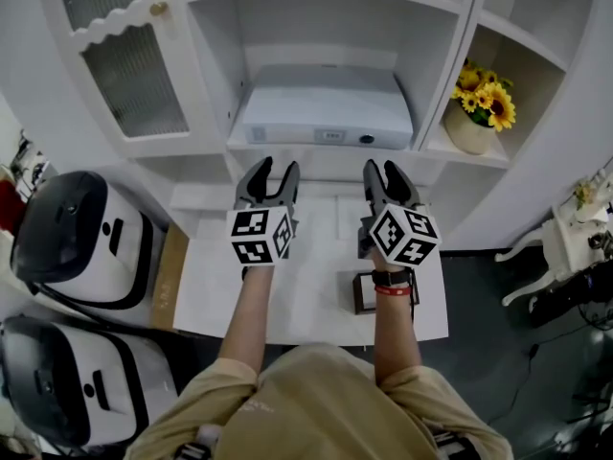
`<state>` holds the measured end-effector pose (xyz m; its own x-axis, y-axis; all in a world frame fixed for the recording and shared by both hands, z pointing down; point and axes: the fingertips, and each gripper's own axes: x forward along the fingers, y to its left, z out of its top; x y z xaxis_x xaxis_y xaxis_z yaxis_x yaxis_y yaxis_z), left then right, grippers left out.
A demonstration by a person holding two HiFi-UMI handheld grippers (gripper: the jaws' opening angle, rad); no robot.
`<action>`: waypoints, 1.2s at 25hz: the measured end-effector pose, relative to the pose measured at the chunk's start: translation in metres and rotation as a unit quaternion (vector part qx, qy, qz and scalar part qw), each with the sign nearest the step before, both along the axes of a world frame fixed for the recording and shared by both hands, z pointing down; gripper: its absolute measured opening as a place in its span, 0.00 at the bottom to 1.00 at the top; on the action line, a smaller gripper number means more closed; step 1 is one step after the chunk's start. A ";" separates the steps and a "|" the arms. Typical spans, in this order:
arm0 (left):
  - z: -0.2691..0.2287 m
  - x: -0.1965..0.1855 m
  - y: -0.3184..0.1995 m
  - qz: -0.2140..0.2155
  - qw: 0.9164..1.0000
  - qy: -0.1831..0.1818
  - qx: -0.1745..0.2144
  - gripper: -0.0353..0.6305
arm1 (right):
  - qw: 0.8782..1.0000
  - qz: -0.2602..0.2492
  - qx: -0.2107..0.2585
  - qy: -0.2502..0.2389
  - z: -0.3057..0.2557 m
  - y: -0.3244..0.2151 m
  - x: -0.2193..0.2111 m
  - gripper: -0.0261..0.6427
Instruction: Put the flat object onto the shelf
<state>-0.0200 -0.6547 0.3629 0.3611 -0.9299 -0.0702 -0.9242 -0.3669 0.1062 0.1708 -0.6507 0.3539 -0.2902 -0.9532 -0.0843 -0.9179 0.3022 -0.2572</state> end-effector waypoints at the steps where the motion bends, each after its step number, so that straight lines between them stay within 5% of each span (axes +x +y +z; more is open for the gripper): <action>1: 0.002 0.000 0.004 0.002 1.000 0.000 -0.002 0.37 | 1.000 0.002 -0.001 0.001 0.002 0.004 0.001 0.31; 30: 0.067 -0.062 0.138 -0.005 0.999 -0.009 -0.041 0.12 | 0.996 -0.002 -0.042 0.076 0.070 0.139 -0.052 0.12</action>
